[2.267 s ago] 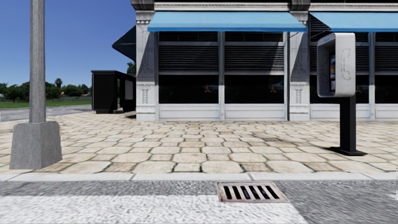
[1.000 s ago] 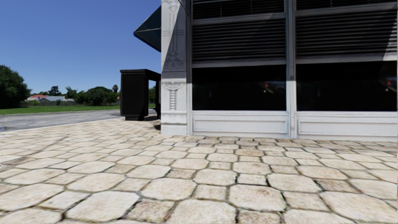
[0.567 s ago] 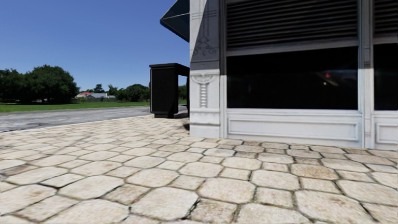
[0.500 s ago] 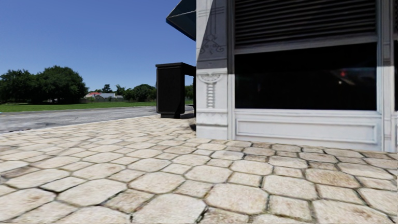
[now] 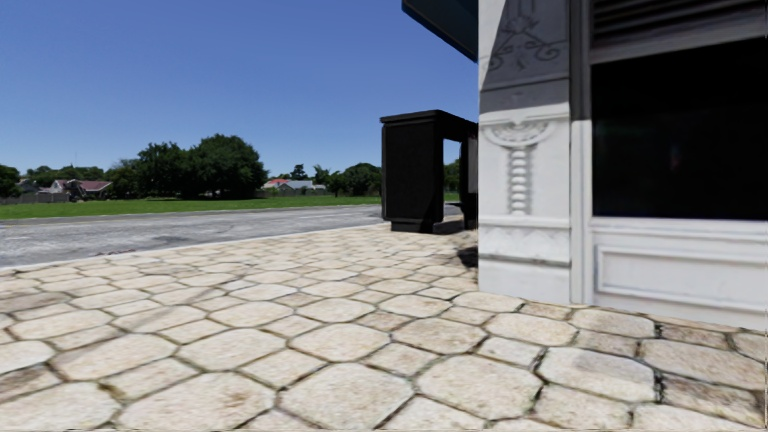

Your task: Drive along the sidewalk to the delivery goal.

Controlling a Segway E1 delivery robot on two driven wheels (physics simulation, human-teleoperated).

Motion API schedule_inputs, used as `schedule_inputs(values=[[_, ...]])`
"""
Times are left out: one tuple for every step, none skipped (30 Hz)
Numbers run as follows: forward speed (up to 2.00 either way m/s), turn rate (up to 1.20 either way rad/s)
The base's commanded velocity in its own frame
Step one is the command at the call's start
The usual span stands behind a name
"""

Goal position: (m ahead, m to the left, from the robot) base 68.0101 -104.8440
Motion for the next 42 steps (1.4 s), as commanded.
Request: schedule_inputs(values=[[2.0,0.13],[2.0,0.09],[2.0,0.08],[2.0,0.08],[2.0,0.07],[2.0,0.07],[2.0,0.07],[2.0,0.07],[2.0,0.07],[2.0,0.07],[2.0,0.07],[2.0,0.07],[2.0,0.07],[2.0,0.07],[2.0,0.07],[2.0,0.15],[2.0,0.15],[2.0,0.22],[2.0,0.23],[2.0,0.24],[2.0,0.24],[2.0,0.24],[2.0,0.23],[2.0,0.09],[2.0,0.0],[2.0,0.0],[2.0,0.0],[2.0,0.0],[2.0,0.0],[2.0,0.0],[2.0,0.0],[2.0,0.0],[2.0,0.0],[2.0,0.0],[2.0,0.0],[2.0,0.0],[1.99,0.0],[1.98,-0.19],[1.98,-0.19],[1.98,-0.41],[1.97,-0.55],[1.97,-0.66]])
